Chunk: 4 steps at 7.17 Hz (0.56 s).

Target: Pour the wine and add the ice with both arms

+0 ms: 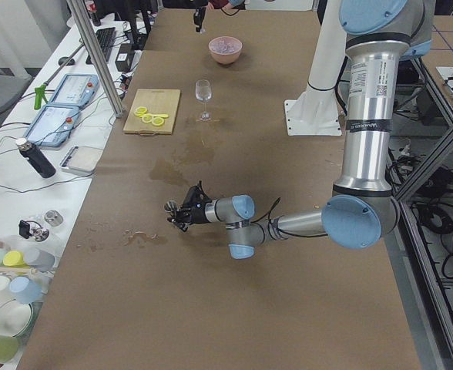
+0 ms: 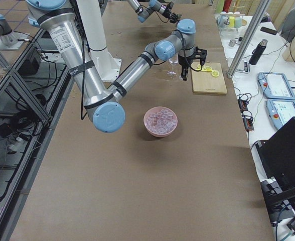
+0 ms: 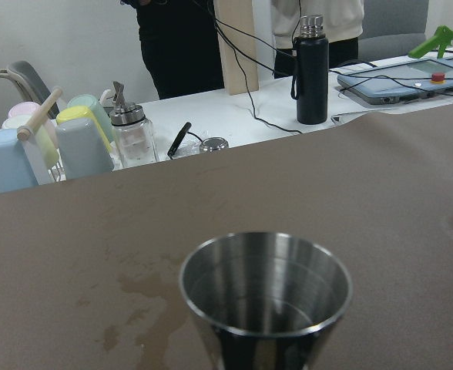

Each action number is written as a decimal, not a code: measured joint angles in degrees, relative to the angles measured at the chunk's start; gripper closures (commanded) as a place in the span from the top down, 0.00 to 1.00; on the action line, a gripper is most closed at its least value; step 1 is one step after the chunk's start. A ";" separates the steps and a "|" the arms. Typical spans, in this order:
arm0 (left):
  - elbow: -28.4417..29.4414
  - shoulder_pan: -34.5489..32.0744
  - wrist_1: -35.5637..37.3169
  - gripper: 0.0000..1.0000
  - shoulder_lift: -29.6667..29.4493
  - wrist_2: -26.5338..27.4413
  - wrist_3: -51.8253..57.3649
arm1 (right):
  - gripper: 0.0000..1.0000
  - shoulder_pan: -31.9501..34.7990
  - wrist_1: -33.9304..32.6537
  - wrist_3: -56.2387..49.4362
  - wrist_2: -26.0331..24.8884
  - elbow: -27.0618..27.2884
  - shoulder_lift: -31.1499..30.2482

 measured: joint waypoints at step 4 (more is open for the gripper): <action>0.75 1.99 -2.08 0.00 -0.70 -0.38 0.00 | 0.23 -5.71 -0.34 2.83 -2.34 -4.16 9.36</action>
